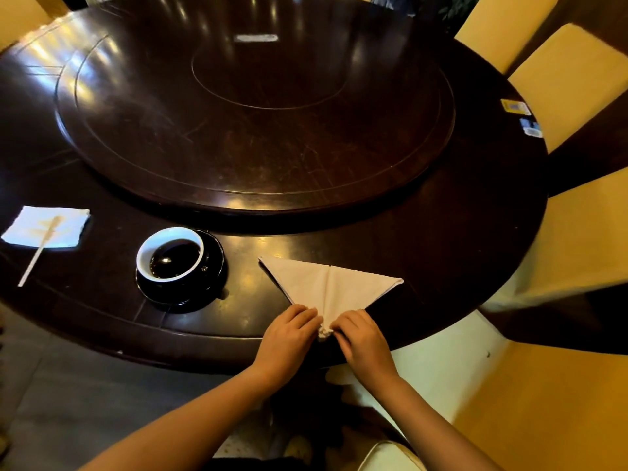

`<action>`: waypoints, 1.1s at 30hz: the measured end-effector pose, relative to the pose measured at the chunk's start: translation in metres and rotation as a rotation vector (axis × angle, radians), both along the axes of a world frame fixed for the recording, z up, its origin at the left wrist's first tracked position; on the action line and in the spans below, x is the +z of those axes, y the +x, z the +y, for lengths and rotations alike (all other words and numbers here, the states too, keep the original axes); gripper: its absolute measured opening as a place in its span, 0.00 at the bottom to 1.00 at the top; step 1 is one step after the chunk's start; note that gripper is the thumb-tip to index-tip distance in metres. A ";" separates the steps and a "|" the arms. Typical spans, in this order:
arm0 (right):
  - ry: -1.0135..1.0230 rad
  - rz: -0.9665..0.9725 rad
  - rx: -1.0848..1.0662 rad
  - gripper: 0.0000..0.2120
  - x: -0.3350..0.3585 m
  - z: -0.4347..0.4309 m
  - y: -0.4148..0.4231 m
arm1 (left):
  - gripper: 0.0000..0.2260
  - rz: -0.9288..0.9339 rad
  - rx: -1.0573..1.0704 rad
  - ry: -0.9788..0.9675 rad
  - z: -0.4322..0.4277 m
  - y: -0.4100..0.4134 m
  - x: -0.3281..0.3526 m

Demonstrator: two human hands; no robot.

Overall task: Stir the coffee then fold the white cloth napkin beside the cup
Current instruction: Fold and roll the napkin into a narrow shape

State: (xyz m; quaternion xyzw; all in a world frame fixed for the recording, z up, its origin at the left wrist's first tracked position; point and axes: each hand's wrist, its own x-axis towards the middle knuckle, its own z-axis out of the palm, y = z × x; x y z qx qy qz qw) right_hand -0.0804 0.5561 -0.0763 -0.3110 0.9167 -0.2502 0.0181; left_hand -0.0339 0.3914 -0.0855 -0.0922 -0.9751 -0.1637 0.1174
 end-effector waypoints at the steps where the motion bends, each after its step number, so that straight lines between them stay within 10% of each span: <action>1: 0.003 -0.011 0.017 0.06 0.000 -0.002 0.000 | 0.17 0.005 -0.002 -0.001 0.001 0.000 0.001; 11: -0.136 0.030 -0.131 0.16 0.017 0.005 -0.026 | 0.13 -0.016 -0.091 -0.093 0.015 0.007 -0.003; 17: 0.412 -0.119 0.073 0.36 0.001 -0.027 -0.044 | 0.12 -0.021 -0.027 -0.108 0.025 0.002 -0.003; 27: 0.535 -0.058 -0.193 0.24 -0.003 0.063 -0.094 | 0.13 -0.045 -0.048 -0.136 0.023 0.000 -0.002; 33: 0.183 -0.096 -0.055 0.17 0.012 0.074 -0.072 | 0.11 -0.051 -0.063 -0.042 -0.002 0.001 -0.003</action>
